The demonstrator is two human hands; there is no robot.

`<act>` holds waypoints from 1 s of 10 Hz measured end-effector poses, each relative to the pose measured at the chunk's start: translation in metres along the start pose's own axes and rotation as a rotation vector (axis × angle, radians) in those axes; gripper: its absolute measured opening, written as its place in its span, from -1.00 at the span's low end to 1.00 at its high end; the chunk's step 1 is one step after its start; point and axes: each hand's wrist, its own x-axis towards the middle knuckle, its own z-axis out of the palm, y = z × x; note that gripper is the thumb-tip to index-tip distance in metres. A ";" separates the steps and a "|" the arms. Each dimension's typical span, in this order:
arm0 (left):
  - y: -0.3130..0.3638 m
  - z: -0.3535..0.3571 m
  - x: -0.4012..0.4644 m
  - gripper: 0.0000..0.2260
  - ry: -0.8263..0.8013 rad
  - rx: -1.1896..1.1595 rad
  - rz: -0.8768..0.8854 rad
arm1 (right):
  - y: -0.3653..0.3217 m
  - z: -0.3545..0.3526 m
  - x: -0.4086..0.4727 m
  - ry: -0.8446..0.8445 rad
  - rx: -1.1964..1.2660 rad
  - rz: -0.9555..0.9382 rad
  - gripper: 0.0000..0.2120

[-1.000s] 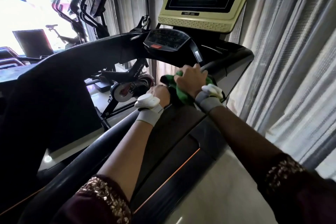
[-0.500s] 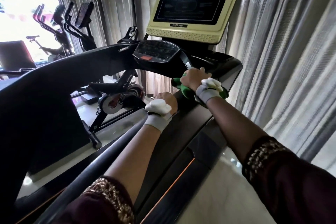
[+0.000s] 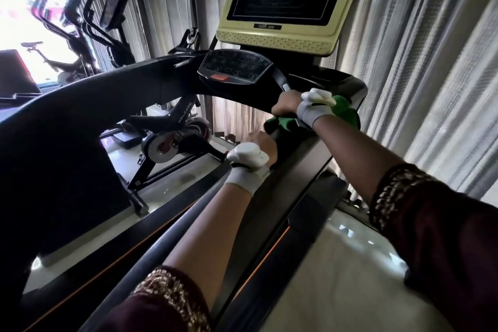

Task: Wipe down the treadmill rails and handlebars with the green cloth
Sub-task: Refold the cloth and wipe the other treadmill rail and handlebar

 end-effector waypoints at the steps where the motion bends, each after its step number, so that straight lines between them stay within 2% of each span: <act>1: -0.002 -0.004 -0.003 -0.66 0.033 0.012 0.073 | -0.016 0.005 -0.005 -0.095 0.013 -0.089 -0.83; 2: 0.002 -0.002 0.000 -0.69 0.011 0.055 0.047 | 0.000 0.002 0.005 0.002 0.103 0.003 -0.67; 3: 0.002 0.000 0.005 -0.70 0.015 0.096 0.015 | 0.015 -0.001 0.012 0.131 0.078 0.153 -0.48; 4: 0.003 0.001 0.009 -0.68 0.004 0.069 0.039 | 0.007 0.008 0.006 0.149 0.027 0.084 -0.52; 5: 0.007 -0.001 0.014 -0.66 -0.002 0.092 0.112 | 0.009 0.021 -0.006 0.269 0.035 -0.067 -0.67; 6: 0.016 -0.005 0.018 -0.65 -0.073 0.154 0.069 | 0.034 0.013 0.001 0.347 0.233 -0.018 -0.70; 7: 0.023 -0.006 0.023 -0.61 -0.098 0.192 0.090 | 0.058 0.006 0.007 0.421 0.404 0.143 -0.68; 8: 0.025 -0.006 0.029 -0.64 -0.101 0.165 0.092 | 0.051 0.022 -0.024 0.509 0.549 0.126 -0.74; 9: 0.035 -0.006 0.034 -0.66 -0.105 0.129 0.082 | 0.051 0.053 -0.068 0.666 0.775 0.066 -0.73; 10: 0.049 -0.005 0.043 -0.65 -0.082 0.201 0.108 | 0.077 0.065 -0.054 0.679 0.849 0.030 -0.64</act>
